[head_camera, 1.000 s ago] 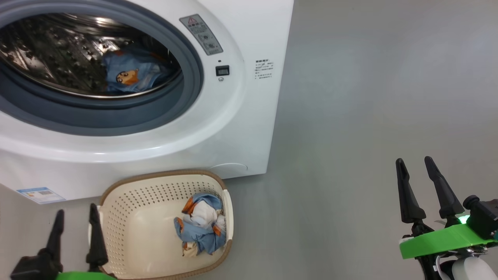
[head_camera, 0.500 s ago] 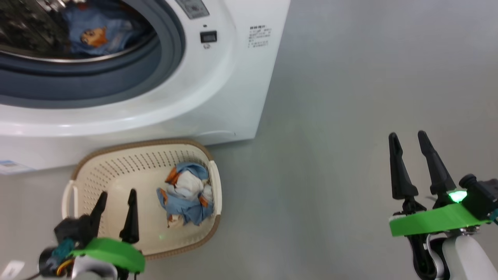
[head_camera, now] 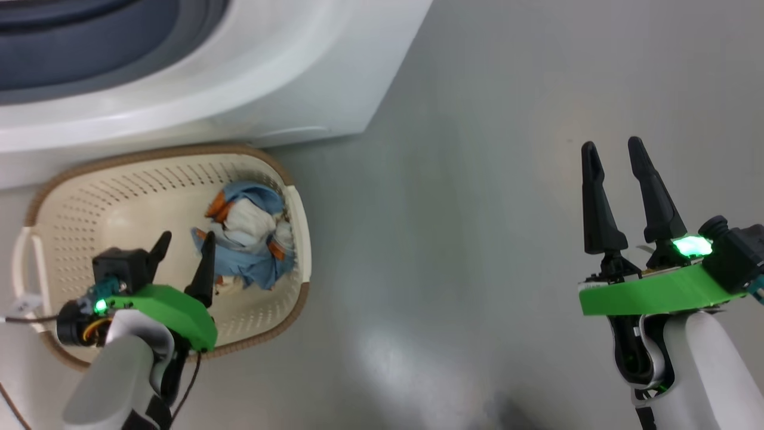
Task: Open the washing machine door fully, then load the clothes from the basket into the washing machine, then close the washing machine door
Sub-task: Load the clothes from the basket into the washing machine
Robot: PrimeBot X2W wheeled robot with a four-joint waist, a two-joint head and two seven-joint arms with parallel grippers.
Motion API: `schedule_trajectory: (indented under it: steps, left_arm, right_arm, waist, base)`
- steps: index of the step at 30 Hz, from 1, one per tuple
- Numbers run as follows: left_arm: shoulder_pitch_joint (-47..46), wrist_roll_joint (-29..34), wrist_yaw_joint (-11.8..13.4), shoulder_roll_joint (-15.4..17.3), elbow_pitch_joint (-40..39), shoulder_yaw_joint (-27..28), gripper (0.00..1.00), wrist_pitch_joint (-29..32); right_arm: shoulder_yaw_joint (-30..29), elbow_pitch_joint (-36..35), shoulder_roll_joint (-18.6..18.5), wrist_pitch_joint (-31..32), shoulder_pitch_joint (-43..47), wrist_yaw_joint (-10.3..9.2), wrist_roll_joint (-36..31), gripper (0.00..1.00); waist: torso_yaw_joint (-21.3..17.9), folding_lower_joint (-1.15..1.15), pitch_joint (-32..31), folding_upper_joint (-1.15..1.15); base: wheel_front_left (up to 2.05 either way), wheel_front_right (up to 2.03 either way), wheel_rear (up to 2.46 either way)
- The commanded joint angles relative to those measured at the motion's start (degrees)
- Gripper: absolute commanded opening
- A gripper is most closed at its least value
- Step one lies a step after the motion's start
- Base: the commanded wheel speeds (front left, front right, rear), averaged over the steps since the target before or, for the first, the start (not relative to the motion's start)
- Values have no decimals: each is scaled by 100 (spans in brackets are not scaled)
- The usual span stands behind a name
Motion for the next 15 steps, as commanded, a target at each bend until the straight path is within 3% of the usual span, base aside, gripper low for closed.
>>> schedule_trajectory:
  steps: [1, 7, 15]
  left_arm:
    - [-197, -110, -27, 233, 157, -15, 100, -36]
    - [-731, -531, -27, 362, 768, -621, 100, 122]
    - [-1218, -1163, -28, 698, 997, -1287, 100, 491]
  right_arm:
    - [154, -172, 4, -28, -70, 43, 81, 100]
    - [203, -227, 40, -28, -250, 43, 80, 100]
    - [293, -287, 68, -28, -349, 43, 89, 100]
  waist:
    - [-215, 0, 485, 0]
    - [-321, 0, 867, 0]
    - [-483, 0, 1253, 0]
  base:
    - [0, 0, 0]
    - [0, 0, 0]
    - [0, 0, 0]
